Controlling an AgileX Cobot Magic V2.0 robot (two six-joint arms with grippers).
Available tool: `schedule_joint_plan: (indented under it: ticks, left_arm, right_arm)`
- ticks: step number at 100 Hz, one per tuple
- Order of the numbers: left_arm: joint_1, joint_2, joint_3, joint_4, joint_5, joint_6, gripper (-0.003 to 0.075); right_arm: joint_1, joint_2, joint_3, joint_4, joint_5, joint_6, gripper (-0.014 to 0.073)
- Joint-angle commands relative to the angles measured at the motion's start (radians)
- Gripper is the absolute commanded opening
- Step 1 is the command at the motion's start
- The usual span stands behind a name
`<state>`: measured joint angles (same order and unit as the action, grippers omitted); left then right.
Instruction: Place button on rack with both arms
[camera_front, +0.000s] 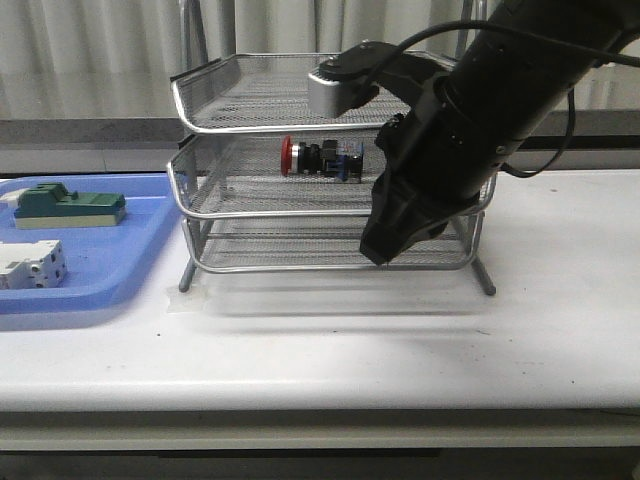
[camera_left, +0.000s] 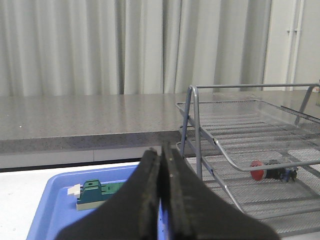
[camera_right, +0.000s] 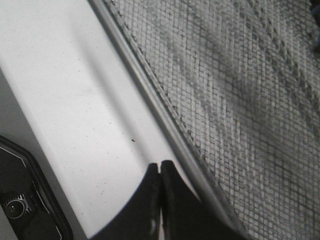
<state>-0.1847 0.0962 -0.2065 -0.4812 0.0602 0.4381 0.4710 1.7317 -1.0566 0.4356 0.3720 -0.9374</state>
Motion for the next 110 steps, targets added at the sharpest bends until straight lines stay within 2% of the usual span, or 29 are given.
schedule_joint_plan:
  ticks: [1,15,41,60,86,110]
  left_arm:
    - [0.001,0.010,-0.027,-0.012,-0.074,-0.006,-0.0020]
    - [0.001,0.010,-0.027,-0.012,-0.074,-0.006,-0.0020]
    - [0.001,0.010,-0.027,-0.012,-0.074,-0.006,-0.0020]
    - [0.001,0.010,-0.027,-0.012,-0.074,-0.006,-0.0020]
    - [0.001,0.010,-0.027,-0.012,-0.074,-0.006,-0.0020]
    - [0.001,0.010,-0.027,-0.012,-0.074,-0.006,-0.0020]
  right_arm:
    - [-0.012,-0.047,-0.047,-0.002,-0.018,-0.009,-0.0060]
    - [-0.009,-0.076,-0.048,0.034,0.051,0.049,-0.0060]
    - [-0.053,-0.217,-0.045,0.024,0.117,0.286,-0.0060]
    - [-0.209,-0.355,-0.039,0.023,0.186,0.376,-0.0060]
    - [-0.424,-0.579,0.076,0.023,0.211,0.399,-0.0060]
    - [-0.502,-0.818,0.253,0.023,0.211,0.413,-0.0060]
